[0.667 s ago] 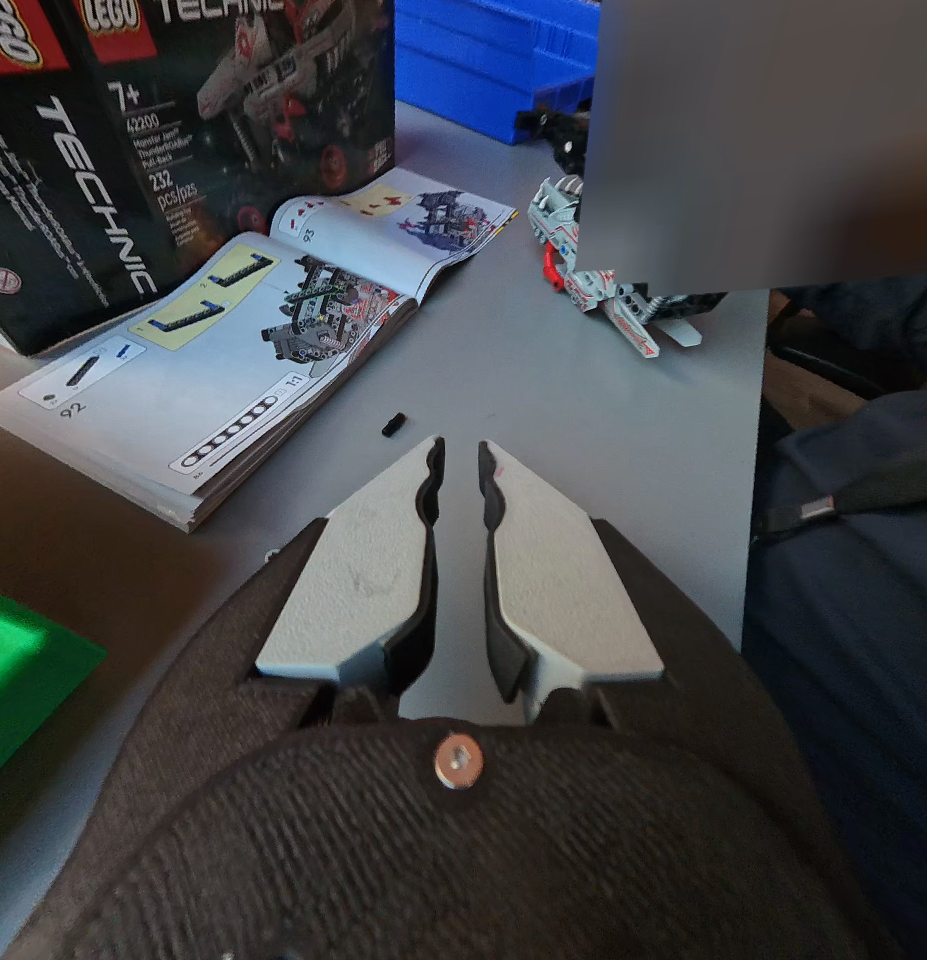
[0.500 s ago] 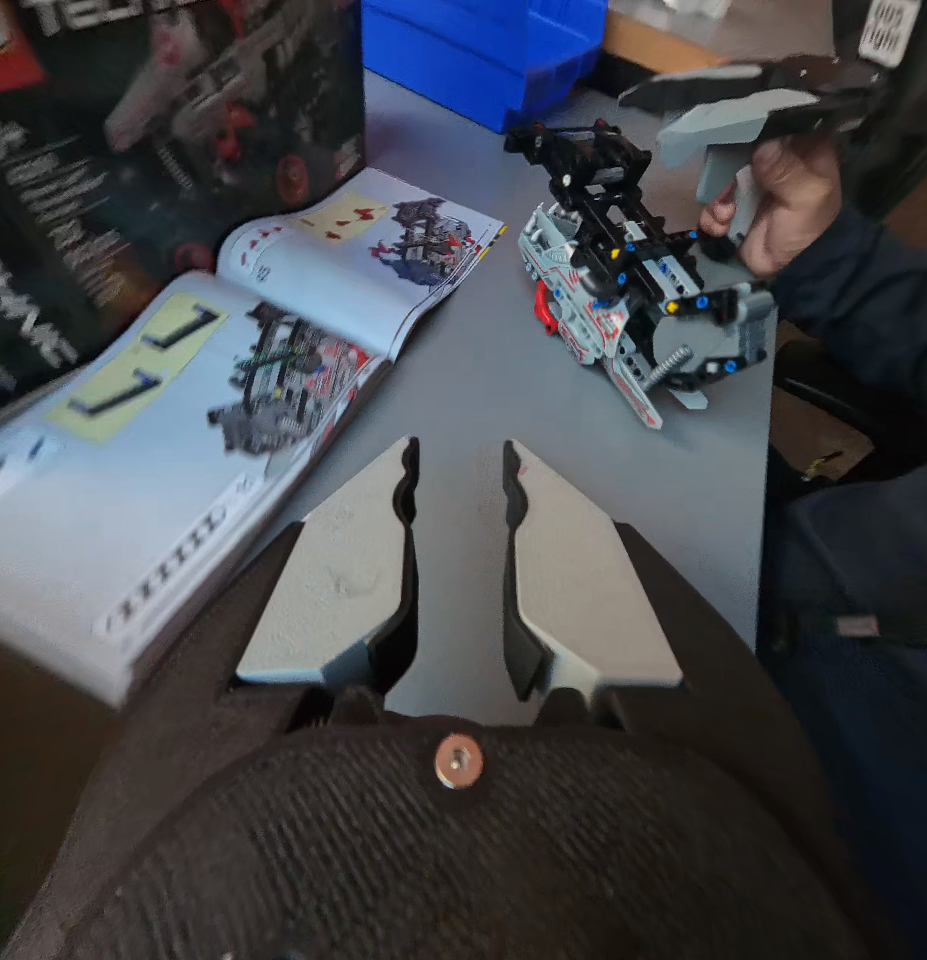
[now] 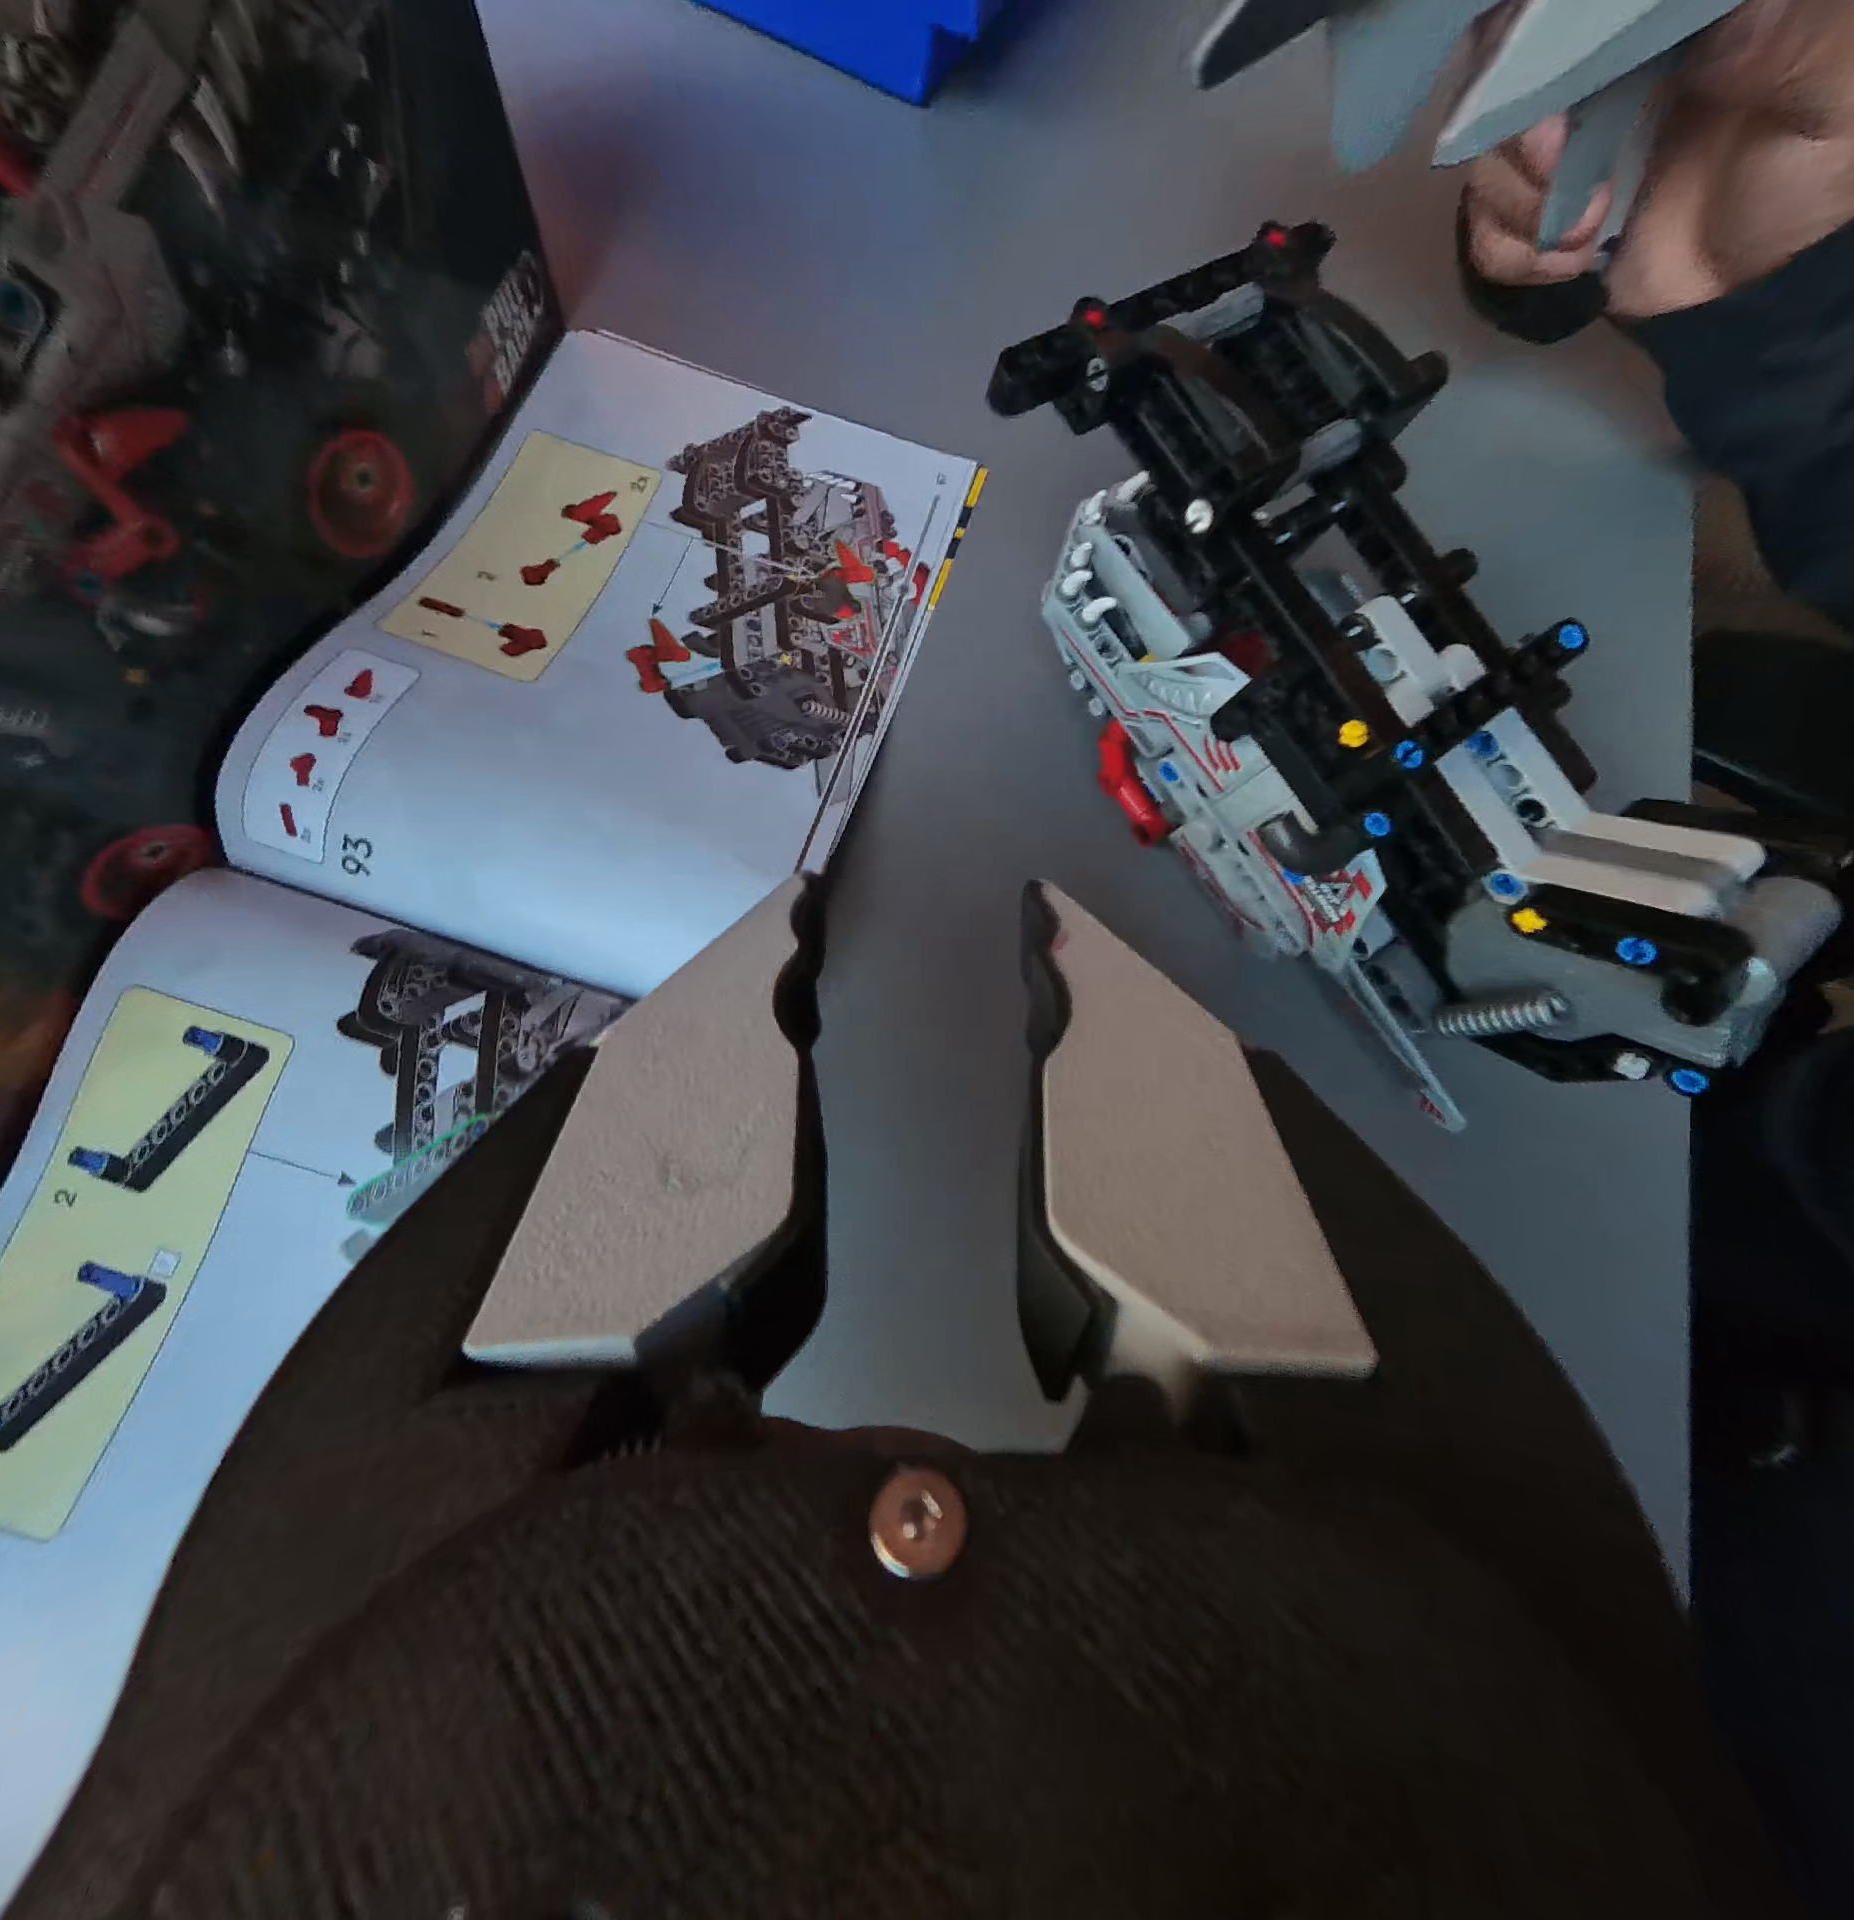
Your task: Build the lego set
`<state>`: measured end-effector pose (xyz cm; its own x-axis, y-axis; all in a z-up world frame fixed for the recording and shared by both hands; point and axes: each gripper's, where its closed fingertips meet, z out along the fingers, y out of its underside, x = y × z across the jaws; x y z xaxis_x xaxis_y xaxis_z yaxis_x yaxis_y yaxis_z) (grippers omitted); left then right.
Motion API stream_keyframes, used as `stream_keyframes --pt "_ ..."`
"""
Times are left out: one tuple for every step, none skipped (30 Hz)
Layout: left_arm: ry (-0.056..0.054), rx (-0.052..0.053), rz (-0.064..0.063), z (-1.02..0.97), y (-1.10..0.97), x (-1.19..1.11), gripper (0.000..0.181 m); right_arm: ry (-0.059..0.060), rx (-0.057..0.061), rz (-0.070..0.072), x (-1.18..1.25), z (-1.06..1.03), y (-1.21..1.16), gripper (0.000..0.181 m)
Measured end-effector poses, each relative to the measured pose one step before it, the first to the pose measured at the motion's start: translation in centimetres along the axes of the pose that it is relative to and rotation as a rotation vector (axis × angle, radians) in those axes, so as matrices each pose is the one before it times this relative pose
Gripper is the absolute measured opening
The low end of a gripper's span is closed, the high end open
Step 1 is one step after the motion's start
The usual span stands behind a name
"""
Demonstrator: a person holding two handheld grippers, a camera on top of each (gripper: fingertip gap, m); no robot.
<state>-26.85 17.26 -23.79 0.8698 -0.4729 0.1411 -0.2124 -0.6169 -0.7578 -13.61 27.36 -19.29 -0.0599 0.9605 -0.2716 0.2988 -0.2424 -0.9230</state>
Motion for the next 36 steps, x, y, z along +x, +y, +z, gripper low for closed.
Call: stream_keyframes --pt "-0.0093 -0.0069 -0.0019 -0.194 0.361 -0.127 0.034 -0.0199 -0.0068 0.0048 -0.275 -0.225 0.417 0.059" --pt "-0.0036 -0.0061 -0.0032 -0.241 0.381 0.017 0.034 -0.0077 -0.0112 -0.0017 -0.093 -0.202 0.529 0.059" --pt "-0.0020 -0.0031 -0.0091 -0.245 0.364 0.076 0.034 0.0026 -0.0134 -0.0047 0.073 -0.166 0.577 0.059" --pt "0.0020 0.0027 -0.0111 -0.242 0.287 0.195 0.034 0.0078 -0.0130 -0.0063 0.161 -0.118 0.569 0.060" --pt "0.0084 0.0096 -0.0034 -0.268 0.207 0.392 0.034 0.0087 -0.0125 -0.0088 0.180 -0.093 0.515 0.060" --pt "0.0026 0.0121 0.0037 -0.256 0.197 0.375 0.033 0.0102 -0.0100 -0.0110 0.221 -0.082 0.427 0.061" --pt "-0.0109 0.0093 0.0035 -0.178 0.235 0.171 0.031 0.0144 -0.0021 -0.0149 0.282 -0.097 0.261 0.061" --pt "-0.0148 0.0049 0.0041 -0.094 0.251 0.076 0.030 0.0187 0.0066 -0.0184 0.331 -0.119 0.088 0.060" --pt "-0.0148 0.0055 0.0080 -0.039 0.176 0.020 0.030 0.0237 0.0092 -0.0201 0.419 -0.103 0.024 0.060" --pt "-0.0220 0.0118 0.0097 -0.006 0.045 -0.111 0.030 0.0295 0.0049 -0.0197 0.498 -0.059 0.096 0.059" --pt "-0.0270 0.0093 0.0056 0.005 0.035 -0.245 0.029 0.0252 0.0000 -0.0160 0.400 -0.005 0.113 0.060" --pt "-0.0181 0.0025 -0.0006 -0.049 0.102 -0.138 0.029 0.0121 0.0043 -0.0095 0.182 -0.030 -0.076 0.061" --pt "0.0005 0.0002 -0.0047 -0.142 0.143 0.149 0.030 0.0147 0.0174 -0.0111 0.197 -0.086 -0.249 0.061" --pt "0.0091 0.0055 -0.0085 -0.293 0.112 0.301 0.030 0.0168 0.0193 -0.0060 0.258 -0.135 -0.243 0.061" --pt "0.0077 0.0100 -0.0072 -0.416 0.106 0.315 0.030 0.0096 0.0171 0.0036 0.247 -0.170 -0.203 0.062" --pt "0.0037 0.0117 -0.0035 -0.472 0.175 0.302 0.030 0.0018 0.0170 0.0139 0.211 -0.179 -0.197 0.063" --pt "-0.0004 0.0125 -0.0036 -0.492 0.252 0.273 0.030 -0.0006 0.0176 0.0182 0.210 -0.172 -0.211 0.064" --pt "0.0003 0.0158 -0.0036 -0.472 0.277 0.326 0.030 0.0031 0.0171 0.0167 0.244 -0.174 -0.202 0.066" --pt "0.0018 0.0129 0.0051 -0.449 0.382 0.353 0.029 0.0049 0.0150 0.0137 0.237 -0.131 -0.188 0.067" --pt "-0.0149 0.0061 0.0122 -0.444 0.462 0.067 0.027 0.0013 0.0094 0.0123 0.154 -0.099 -0.117 0.068" --pt "-0.0282 0.0049 0.0133 -0.452 0.420 -0.163 0.027 -0.0019 0.0029 0.0109 0.094 -0.034 -0.030 0.070" --pt "-0.0209 0.0087 0.0091 -0.469 0.285 -0.105 0.027 -0.0003 -0.0004 0.0077 0.075 -0.001 0.013 0.072" --pt "-0.0084 0.0159 0.0020 -0.495 0.139 0.076 0.025 0.0024 -0.0008 0.0018 0.041 0.007 0.016 0.074" --pt "-0.0039 0.0186 -0.0056 -0.512 0.046 0.103 0.023 0.0048 -0.0009 -0.0039 0.022 0.008 0.013 0.074" --pt "-0.0001 0.0197 -0.0059 -0.510 0.018 0.133 0.021 0.0077 -0.0013 -0.0077 0.017 0.018 0.017 0.075" --pt "-0.0045 0.0209 -0.0010 -0.515 -0.007 0.039 0.019 0.0079 -0.0025 -0.0104 -0.010 0.028 0.046 0.076" --pt "-0.0209 0.0196 -0.0012 -0.547 -0.019 -0.233 0.017 0.0079 -0.0044 -0.0110 -0.022 0.049 0.054 0.076" --pt "-0.0230 0.0179 -0.0045 -0.573 -0.061 -0.292 0.015 0.0074 -0.0074 -0.0095 -0.012 0.082 0.096 0.077" --pt "-0.0146 0.0176 -0.0076 -0.605 -0.124 -0.208 0.013 0.0066 -0.0109 -0.0060 0.017 0.113 0.141 0.078" --pt "-0.0184 0.0226 -0.0087 -0.663 -0.243 -0.307 0.009 0.0058 -0.0129 -0.0029 0.041 0.124 0.163 0.079" --pt "-0.0166 0.0302 -0.0058 -0.729 -0.329 -0.314 0.003 0.0046 -0.0126 -0.0013 0.031 0.128 0.153 0.081" --pt "-0.0050 0.0291 -0.0030 -0.754 -0.280 -0.185 0.000 0.0043 -0.0116 0.0002 0.059 0.122 0.146 0.081" --pt "-0.0052 0.0182 -0.0048 -0.729 -0.098 -0.254 0.000 0.0027 -0.0103 0.0010 0.044 0.103 0.131 0.081" --pt "-0.0255 0.0068 -0.0094 -0.692 0.128 -0.618 0.000 0.0009 -0.0086 0.0004 0.003 0.092 0.105 0.081" --pt "-0.0315 0.0030 -0.0084 -0.660 0.270 -0.747 0.000 0.0010 -0.0070 0.0000 0.013 0.065 0.093 0.080" --pt "-0.0219 0.0000 -0.0127 -0.568 0.347 -0.613 0.001 0.0052 -0.0055 0.0007 0.069 0.053 0.068 0.080"
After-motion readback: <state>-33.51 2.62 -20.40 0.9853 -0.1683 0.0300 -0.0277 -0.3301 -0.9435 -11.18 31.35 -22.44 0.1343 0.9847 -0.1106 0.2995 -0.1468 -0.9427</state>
